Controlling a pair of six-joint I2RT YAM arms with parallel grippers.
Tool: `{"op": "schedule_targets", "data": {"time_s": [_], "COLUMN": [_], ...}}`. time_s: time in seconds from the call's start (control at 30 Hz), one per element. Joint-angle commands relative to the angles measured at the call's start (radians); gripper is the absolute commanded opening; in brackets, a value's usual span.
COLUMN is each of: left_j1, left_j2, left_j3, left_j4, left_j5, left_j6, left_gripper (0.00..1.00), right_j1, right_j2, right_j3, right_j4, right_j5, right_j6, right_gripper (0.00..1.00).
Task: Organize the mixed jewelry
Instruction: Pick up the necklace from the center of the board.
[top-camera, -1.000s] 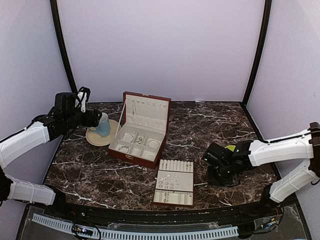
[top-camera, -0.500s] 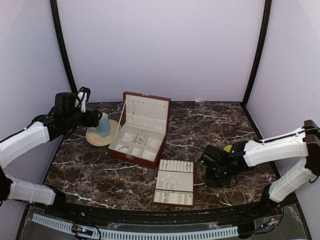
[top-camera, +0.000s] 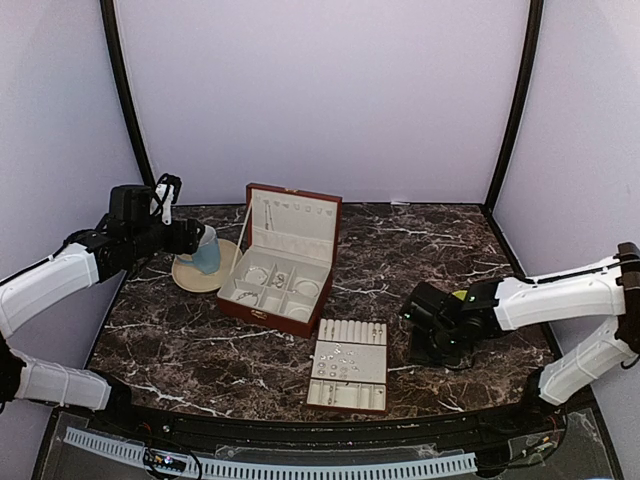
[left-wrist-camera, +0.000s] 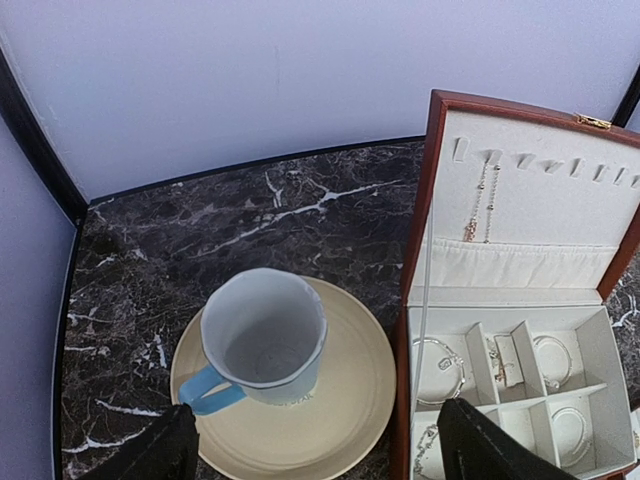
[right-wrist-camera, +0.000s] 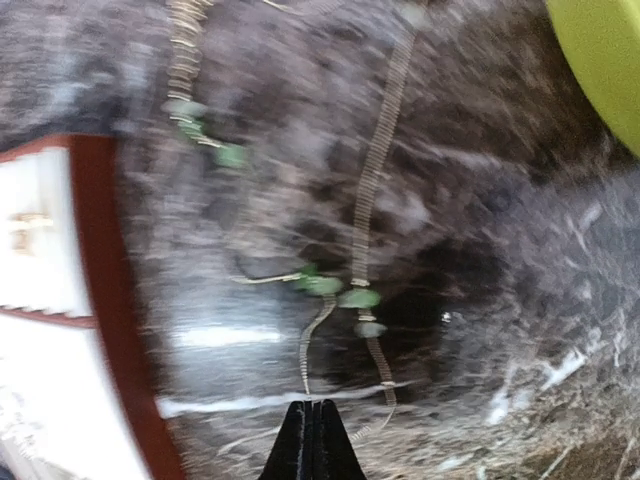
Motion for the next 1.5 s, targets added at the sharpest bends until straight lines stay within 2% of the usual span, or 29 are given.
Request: {"op": "schedule_targets", "data": {"time_s": [0.0, 0.23, 0.4, 0.57, 0.8, 1.03, 1.23, 1.33, 1.47], "left_j1": [0.005, -0.023, -0.151, -0.231, -0.251, -0.251, -0.251, -0.25, -0.25], "left_j2": [-0.043, -0.067, -0.045, 0.044, 0.164, 0.268, 0.32, 0.352, 0.392], "left_j3": [-0.009, -0.065, -0.063, 0.01, 0.093, 0.218, 0.251, 0.277, 0.294], "left_j4": [0.035, 0.165, 0.22, 0.232, 0.331, 0.225, 0.186, 0.162, 0.171], "left_j5": [0.089, 0.44, 0.502, 0.533, 0.563, 0.527, 0.454, 0.443, 0.461], "left_j6": [0.015, 0.075, 0.111, 0.082, -0.022, -0.011, -0.013, 0.039, 0.187], "left_gripper": [0.85, 0.82, 0.82, 0.82, 0.82, 0.82, 0.82, 0.82, 0.74], "right_j1": [-0.071, -0.3, -0.417, -0.471, -0.491, -0.491, -0.491, -0.491, -0.491], "right_j2": [-0.111, -0.233, -0.227, -0.193, -0.123, -0.045, 0.022, 0.058, 0.093], "right_j3": [0.016, -0.06, -0.02, 0.048, 0.227, 0.444, 0.59, 0.668, 0.736], "right_j4": [0.168, 0.448, 0.534, 0.575, 0.513, 0.412, 0.404, 0.377, 0.338], "right_j5": [-0.044, -0.411, -0.686, -0.832, -0.893, -0.891, -0.866, -0.848, -0.831], "right_j6": [-0.139, -0.356, -0.454, -0.502, -0.613, -0.745, -0.796, -0.829, -0.865], "right_gripper": [0.0, 0.0, 0.0, 0.0, 0.0, 0.0, 0.0, 0.0, 0.0]}}
